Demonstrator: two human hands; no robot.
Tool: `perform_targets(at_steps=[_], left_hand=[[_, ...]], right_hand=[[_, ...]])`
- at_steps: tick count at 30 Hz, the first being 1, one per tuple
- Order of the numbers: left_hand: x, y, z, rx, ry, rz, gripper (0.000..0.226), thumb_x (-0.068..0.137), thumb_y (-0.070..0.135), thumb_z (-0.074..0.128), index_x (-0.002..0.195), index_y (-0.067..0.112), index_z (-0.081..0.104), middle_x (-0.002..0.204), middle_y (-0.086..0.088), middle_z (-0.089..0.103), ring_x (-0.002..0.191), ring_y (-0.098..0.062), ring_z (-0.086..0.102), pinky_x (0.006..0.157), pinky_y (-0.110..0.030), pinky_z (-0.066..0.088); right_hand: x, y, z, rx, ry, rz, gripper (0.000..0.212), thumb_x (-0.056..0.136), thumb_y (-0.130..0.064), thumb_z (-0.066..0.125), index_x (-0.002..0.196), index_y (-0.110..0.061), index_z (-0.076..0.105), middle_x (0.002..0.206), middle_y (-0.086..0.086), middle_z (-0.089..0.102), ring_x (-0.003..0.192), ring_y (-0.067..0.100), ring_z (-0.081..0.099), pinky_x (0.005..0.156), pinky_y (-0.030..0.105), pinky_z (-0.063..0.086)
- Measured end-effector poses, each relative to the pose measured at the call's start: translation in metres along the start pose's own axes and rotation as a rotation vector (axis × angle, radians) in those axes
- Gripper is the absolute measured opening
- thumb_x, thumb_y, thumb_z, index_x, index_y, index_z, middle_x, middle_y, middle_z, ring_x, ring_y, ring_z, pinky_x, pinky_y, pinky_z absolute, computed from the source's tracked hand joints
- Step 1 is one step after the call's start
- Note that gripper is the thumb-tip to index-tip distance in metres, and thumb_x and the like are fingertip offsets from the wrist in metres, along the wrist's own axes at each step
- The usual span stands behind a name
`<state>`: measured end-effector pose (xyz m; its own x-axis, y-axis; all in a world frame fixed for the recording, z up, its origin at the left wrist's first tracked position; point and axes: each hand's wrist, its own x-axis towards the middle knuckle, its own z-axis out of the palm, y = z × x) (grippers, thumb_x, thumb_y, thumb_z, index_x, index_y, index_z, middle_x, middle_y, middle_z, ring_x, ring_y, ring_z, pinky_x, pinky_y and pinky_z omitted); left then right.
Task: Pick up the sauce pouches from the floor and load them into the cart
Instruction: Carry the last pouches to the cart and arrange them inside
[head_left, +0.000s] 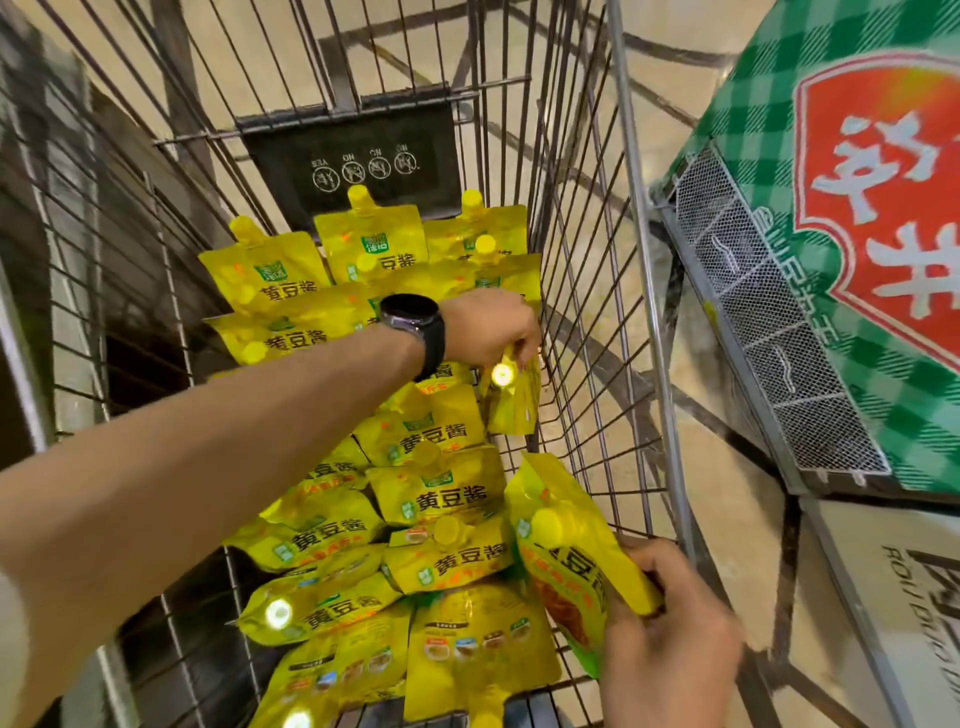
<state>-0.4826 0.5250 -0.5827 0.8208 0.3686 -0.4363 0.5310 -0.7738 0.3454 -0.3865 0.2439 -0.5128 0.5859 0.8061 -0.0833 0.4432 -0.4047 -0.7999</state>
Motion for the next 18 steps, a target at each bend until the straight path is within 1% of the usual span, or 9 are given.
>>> perform_targets(at_steps=[3,6,8,9,11,13,15,16,18], left_hand=[[0.001,-0.001,-0.01,0.06,0.059,0.011,0.03,0.087,0.004,0.061,0.101,0.027,0.075,0.108,0.006,0.073,0.102,-0.018,0.066,0.076,-0.031,0.049],[-0.004,-0.009,-0.036,-0.003,0.192,-0.012,0.015,0.085,0.008,0.068,0.083,0.023,0.074,0.092,0.007,0.075,0.091,-0.017,0.069,0.077,-0.034,0.051],[-0.004,-0.015,-0.055,-0.078,0.314,-0.035,0.024,0.083,0.002,0.064,0.074,0.023,0.068,0.086,0.005,0.075,0.088,-0.016,0.07,0.08,-0.038,0.053],[-0.004,-0.015,-0.061,-0.054,0.323,-0.039,0.026,0.083,-0.001,0.061,0.077,0.023,0.069,0.088,0.004,0.075,0.089,-0.017,0.069,0.08,-0.036,0.052],[-0.004,-0.009,-0.065,0.088,0.245,-0.027,0.038,0.083,-0.005,0.055,0.098,0.025,0.073,0.102,0.004,0.073,0.101,-0.021,0.065,0.077,-0.03,0.045],[-0.004,-0.005,-0.052,0.179,0.077,0.035,0.056,0.083,-0.007,0.053,0.123,0.031,0.066,0.122,0.002,0.066,0.117,-0.024,0.058,0.077,-0.03,0.041],[-0.008,-0.004,-0.038,0.206,0.017,0.079,0.067,0.084,-0.01,0.053,0.134,0.034,0.058,0.132,0.003,0.059,0.126,-0.023,0.051,0.076,-0.028,0.036],[-0.008,-0.005,-0.034,0.194,0.028,0.09,0.068,0.083,-0.011,0.052,0.134,0.034,0.059,0.132,0.003,0.059,0.127,-0.022,0.05,0.076,-0.028,0.036],[-0.008,-0.008,-0.035,0.16,0.047,0.088,0.064,0.083,-0.009,0.052,0.13,0.035,0.062,0.129,0.003,0.061,0.124,-0.024,0.051,0.077,-0.033,0.043]], right_hand=[[-0.001,0.001,0.0,0.017,0.002,-0.011,0.018,0.065,-0.007,0.06,0.073,-0.02,0.069,0.069,-0.008,0.068,0.069,-0.005,0.059,0.056,0.002,0.038],[-0.003,-0.003,-0.001,0.121,0.057,-0.002,0.012,0.071,-0.018,0.058,0.074,-0.022,0.069,0.075,-0.009,0.07,0.072,0.001,0.064,0.058,0.01,0.046],[-0.002,-0.001,-0.002,0.165,0.093,0.015,0.009,0.074,-0.016,0.061,0.074,-0.021,0.069,0.083,-0.011,0.071,0.073,0.005,0.065,0.06,0.017,0.049],[-0.001,0.001,-0.003,0.157,0.109,0.018,0.01,0.075,-0.012,0.064,0.074,-0.022,0.068,0.085,-0.011,0.07,0.074,0.006,0.065,0.061,0.018,0.049],[-0.003,-0.001,-0.002,0.158,0.132,0.004,0.015,0.075,-0.009,0.065,0.075,-0.024,0.067,0.086,-0.013,0.07,0.074,0.006,0.064,0.061,0.015,0.048],[-0.007,-0.005,0.0,0.203,0.174,0.017,0.014,0.075,-0.006,0.065,0.074,-0.019,0.067,0.085,-0.011,0.07,0.073,0.009,0.064,0.062,0.016,0.047],[-0.009,-0.007,-0.004,0.284,0.239,0.013,0.007,0.078,-0.007,0.066,0.071,-0.012,0.066,0.084,-0.005,0.069,0.074,0.008,0.065,0.064,0.016,0.047],[-0.008,-0.009,-0.009,0.301,0.233,-0.001,0.009,0.081,-0.015,0.068,0.073,-0.015,0.066,0.084,-0.005,0.069,0.076,0.003,0.065,0.065,0.012,0.047],[0.003,-0.013,-0.017,0.271,0.073,-0.008,0.011,0.082,-0.038,0.067,0.074,-0.029,0.068,0.083,-0.011,0.069,0.076,-0.009,0.063,0.065,0.002,0.044]])
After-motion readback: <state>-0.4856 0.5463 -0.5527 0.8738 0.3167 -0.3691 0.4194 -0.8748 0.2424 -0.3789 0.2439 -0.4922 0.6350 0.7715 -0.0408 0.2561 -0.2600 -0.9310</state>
